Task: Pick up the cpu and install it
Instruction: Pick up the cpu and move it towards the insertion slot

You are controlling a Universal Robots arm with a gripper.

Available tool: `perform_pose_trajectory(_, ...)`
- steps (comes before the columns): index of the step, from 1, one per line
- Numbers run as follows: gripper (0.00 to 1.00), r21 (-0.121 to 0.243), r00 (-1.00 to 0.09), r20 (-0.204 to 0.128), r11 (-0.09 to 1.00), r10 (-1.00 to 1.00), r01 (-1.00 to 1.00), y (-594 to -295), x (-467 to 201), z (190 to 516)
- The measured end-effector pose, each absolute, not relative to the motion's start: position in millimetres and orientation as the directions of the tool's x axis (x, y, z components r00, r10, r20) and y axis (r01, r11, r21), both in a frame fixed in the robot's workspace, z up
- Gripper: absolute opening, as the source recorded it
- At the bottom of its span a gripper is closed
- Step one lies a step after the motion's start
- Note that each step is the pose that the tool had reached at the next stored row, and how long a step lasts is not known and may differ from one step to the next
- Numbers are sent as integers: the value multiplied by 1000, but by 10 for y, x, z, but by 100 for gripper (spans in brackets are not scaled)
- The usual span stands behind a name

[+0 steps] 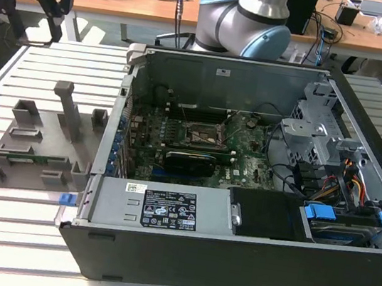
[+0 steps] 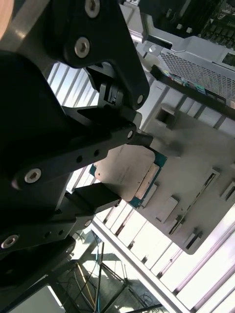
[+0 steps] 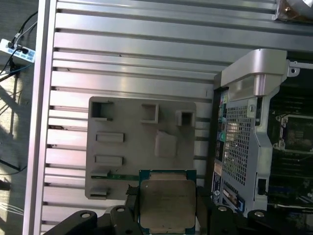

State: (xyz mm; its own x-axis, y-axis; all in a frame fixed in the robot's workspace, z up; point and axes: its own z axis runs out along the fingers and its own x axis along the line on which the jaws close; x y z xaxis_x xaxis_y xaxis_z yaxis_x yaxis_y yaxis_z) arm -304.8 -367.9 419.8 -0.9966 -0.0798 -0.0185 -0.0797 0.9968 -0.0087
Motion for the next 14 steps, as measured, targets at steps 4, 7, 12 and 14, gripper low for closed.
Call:
perform_pose_trajectory(4, 55, -9, -997, -18, 997, -80, -80, -3679, -2937, 4198)
perform_pose_trajectory(7, 55, -9, -997, -18, 997, -80, -80, -3679, -2840, 4198)
perform_pose_trajectory(12, 55, -9, -997, -18, 997, -80, -80, -3679, -2674, 4198)
perform_pose_trajectory(14, 55, -9, -997, -18, 997, -80, -80, -3679, -2593, 4198)
